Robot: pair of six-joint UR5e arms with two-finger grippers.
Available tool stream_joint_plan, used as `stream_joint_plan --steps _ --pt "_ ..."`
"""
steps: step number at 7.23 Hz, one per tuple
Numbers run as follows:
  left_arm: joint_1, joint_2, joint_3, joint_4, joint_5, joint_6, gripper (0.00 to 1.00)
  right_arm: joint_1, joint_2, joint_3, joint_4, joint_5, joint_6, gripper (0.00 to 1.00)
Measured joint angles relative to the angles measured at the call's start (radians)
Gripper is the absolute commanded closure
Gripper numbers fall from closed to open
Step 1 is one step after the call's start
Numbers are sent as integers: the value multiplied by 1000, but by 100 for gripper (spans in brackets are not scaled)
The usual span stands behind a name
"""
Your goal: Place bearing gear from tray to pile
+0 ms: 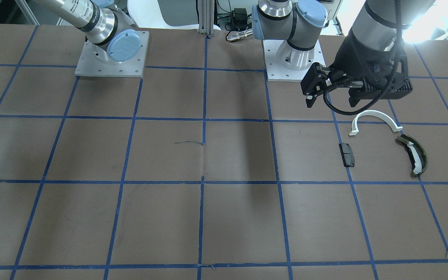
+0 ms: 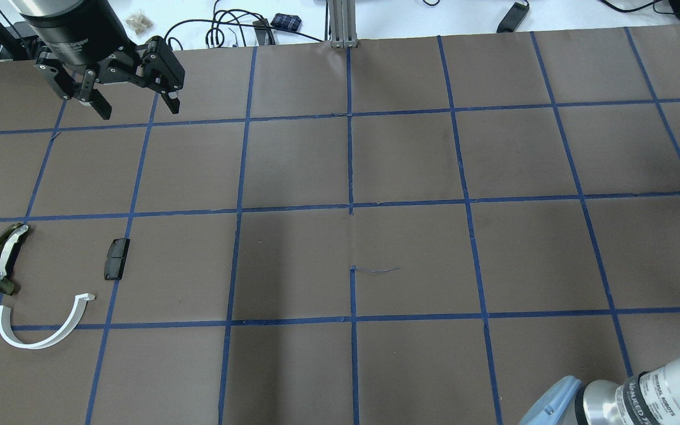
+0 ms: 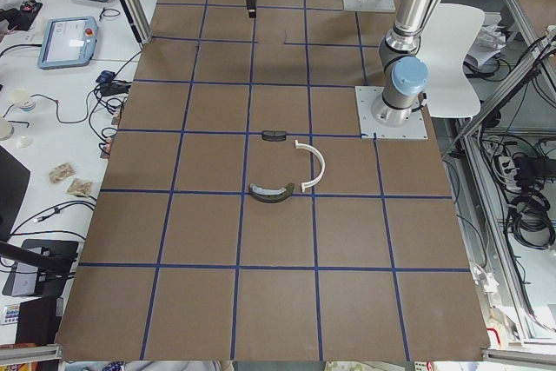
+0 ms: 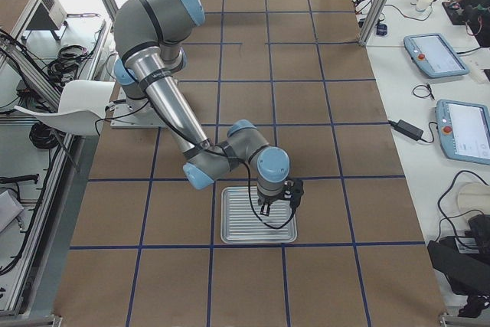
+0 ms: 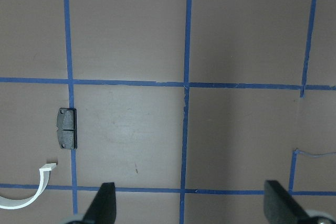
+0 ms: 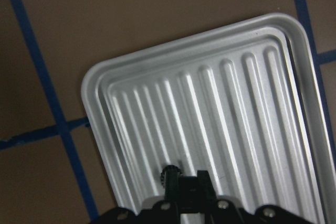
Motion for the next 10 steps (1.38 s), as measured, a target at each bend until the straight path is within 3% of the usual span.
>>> stream_joint_plan --steps 4,6,10 --pt "0 0 0 0 0 0 0 208 -186 0 209 10 272 95" --pt "-1 1 0 0 0 0 0 381 -260 4 291 11 551 95" --pt "-1 0 -1 0 0 0 0 782 -290 36 270 2 1188 95"
